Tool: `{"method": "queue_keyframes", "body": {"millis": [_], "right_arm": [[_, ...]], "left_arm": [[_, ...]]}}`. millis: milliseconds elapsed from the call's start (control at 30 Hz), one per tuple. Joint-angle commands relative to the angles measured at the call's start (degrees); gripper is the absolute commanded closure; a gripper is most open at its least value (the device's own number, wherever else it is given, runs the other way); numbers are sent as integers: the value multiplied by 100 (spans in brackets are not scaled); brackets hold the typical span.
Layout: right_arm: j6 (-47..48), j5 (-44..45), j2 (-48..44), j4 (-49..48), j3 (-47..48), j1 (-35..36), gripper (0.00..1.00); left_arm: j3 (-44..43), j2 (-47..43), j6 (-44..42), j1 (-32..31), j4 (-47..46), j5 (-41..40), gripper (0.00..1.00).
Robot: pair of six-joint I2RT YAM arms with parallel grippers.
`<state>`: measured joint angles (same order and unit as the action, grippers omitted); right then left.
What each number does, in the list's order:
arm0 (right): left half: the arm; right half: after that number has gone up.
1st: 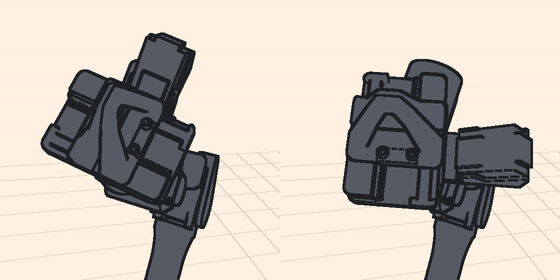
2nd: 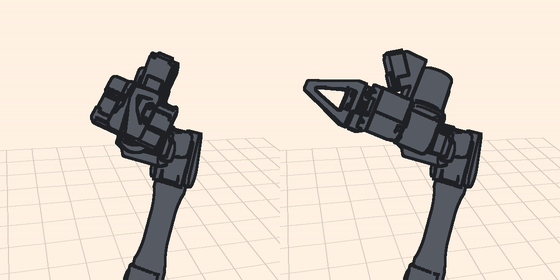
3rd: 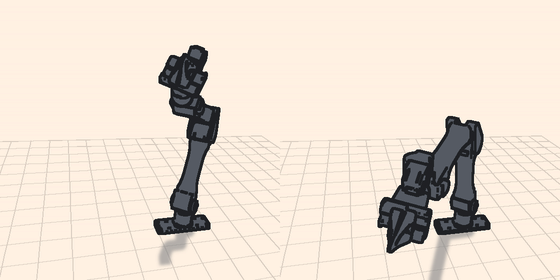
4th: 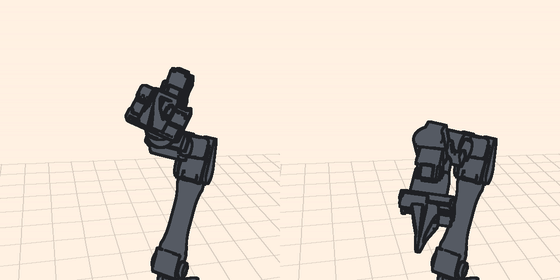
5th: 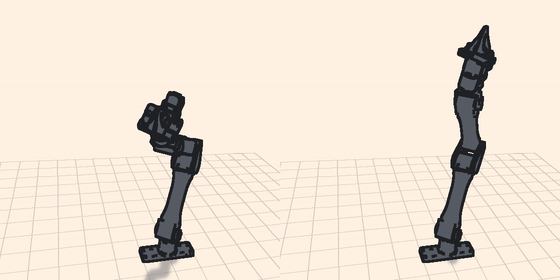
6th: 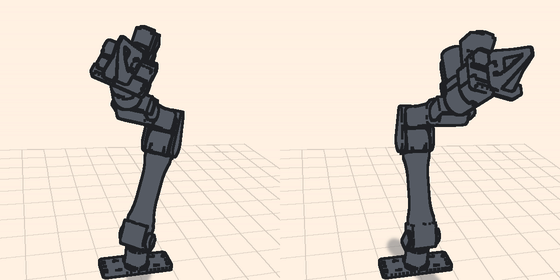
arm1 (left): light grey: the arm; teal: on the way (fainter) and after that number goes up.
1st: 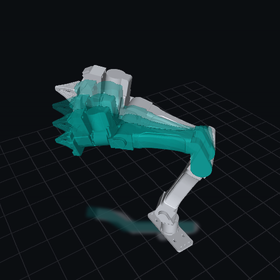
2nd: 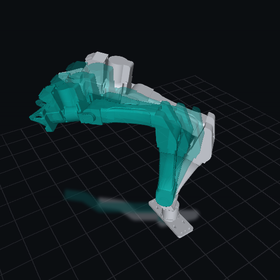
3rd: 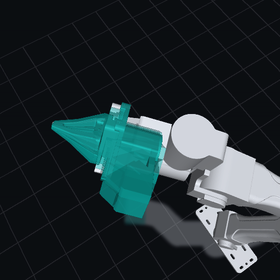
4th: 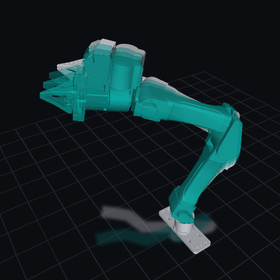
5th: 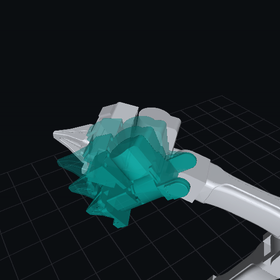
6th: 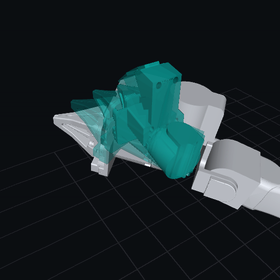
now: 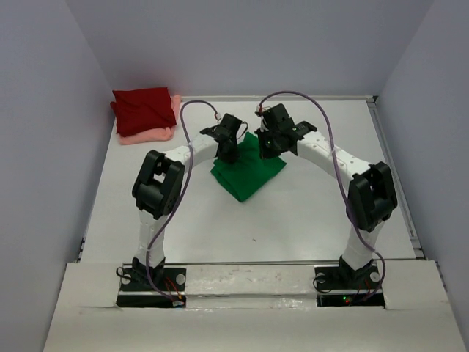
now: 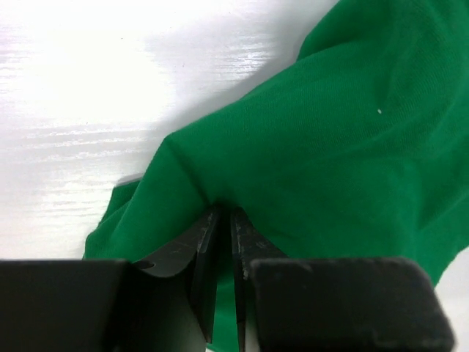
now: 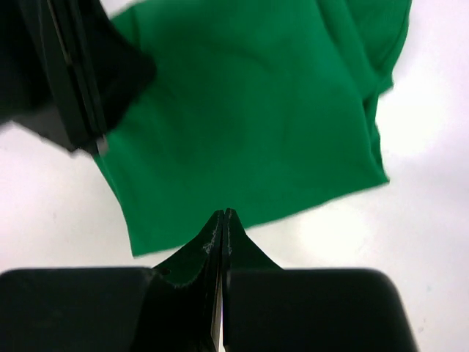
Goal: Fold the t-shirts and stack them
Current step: Fold the long partially folded tshirt into a neat square
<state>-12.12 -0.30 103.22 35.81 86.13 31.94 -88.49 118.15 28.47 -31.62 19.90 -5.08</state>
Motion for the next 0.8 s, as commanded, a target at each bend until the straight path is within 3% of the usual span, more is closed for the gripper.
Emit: {"method": "queue_keyframes", "body": {"millis": [0, 333, 767], "right_arm": [[245, 73, 602, 163, 772, 22, 100], [544, -15, 1859, 137, 1941, 22, 100], [684, 214, 2440, 383, 3076, -30, 100]], "left_arm": [[-63, -661, -17, -99, 154, -265, 77], [-29, -1311, 79, -511, 524, -617, 63], [701, -1514, 256, -846, 348, -626, 63]]}}
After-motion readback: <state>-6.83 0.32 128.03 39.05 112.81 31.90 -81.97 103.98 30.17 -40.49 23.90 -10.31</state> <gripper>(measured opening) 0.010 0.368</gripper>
